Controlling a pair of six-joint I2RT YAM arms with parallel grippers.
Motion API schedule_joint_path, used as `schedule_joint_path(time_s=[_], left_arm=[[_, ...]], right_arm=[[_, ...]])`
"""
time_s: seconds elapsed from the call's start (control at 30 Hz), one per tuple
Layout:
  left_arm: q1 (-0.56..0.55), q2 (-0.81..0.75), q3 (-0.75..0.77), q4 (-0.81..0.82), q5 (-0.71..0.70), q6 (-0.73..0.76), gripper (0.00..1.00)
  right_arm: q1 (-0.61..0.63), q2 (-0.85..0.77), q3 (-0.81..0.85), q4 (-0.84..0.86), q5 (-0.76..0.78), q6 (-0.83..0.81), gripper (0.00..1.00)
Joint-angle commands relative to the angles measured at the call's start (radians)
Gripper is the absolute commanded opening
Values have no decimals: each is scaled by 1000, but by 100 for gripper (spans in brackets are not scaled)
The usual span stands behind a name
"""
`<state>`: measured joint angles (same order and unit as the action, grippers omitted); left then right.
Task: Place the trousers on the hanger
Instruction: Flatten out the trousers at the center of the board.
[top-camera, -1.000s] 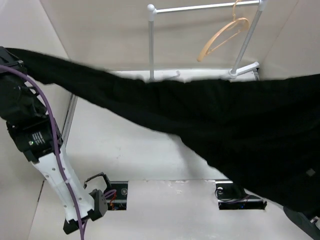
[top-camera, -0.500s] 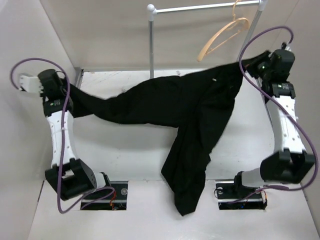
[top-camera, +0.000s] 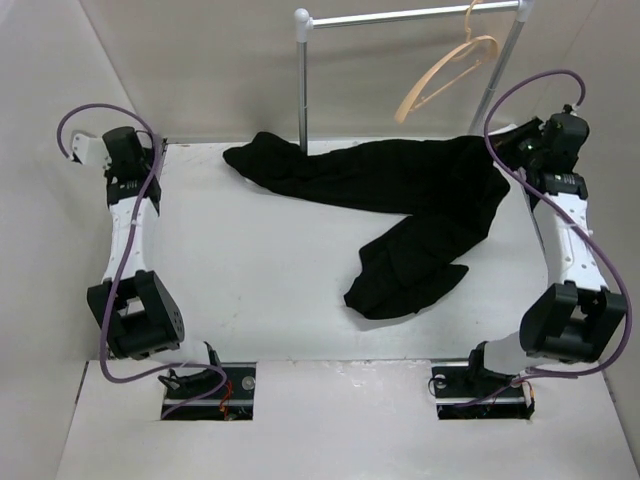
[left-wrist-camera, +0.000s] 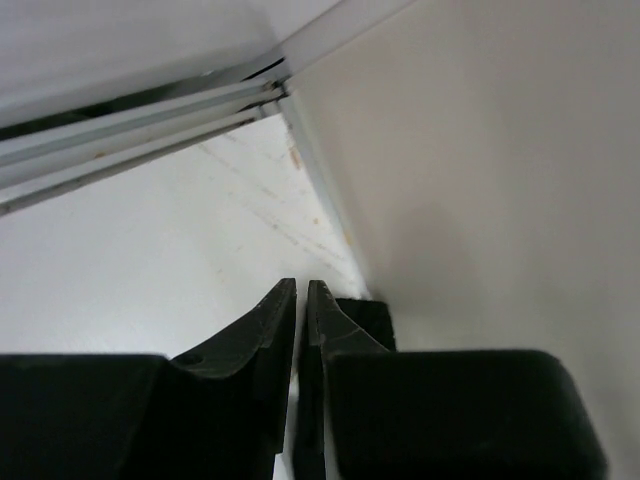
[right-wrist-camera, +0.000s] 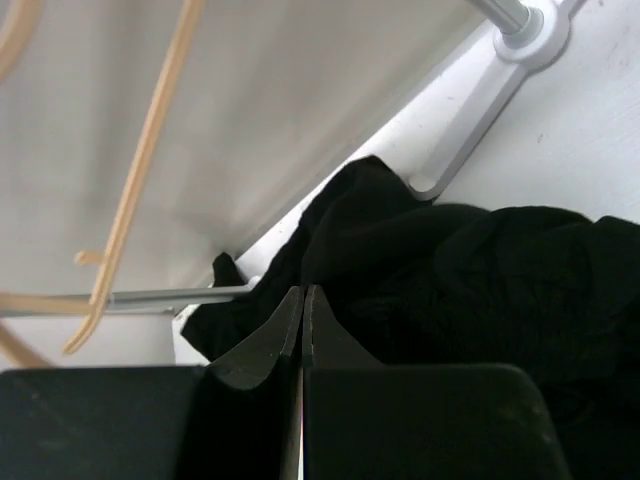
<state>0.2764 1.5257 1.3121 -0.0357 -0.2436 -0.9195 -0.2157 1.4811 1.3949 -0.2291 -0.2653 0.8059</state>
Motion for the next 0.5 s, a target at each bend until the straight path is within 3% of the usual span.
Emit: schedule_joint_path(time_s=[0.0, 0.1, 0.23, 0.3, 0.47], left_arm=[[2, -104, 27, 57, -3, 36, 10], [-25, -99, -48, 59, 0, 50, 14], [-128, 54, -73, 80, 61, 56, 36], [-171, 169, -25, 85, 99, 73, 50], [-234, 404, 136, 112, 179, 120, 62]], right_arm=[[-17, -139, -8, 59, -40, 0, 2], [-17, -171, -43, 54, -29, -13, 3], [-6, -159, -46, 37, -8, -13, 2], [18, -162, -45, 30, 3, -17, 2], [31, -189, -69, 11, 14, -20, 2]])
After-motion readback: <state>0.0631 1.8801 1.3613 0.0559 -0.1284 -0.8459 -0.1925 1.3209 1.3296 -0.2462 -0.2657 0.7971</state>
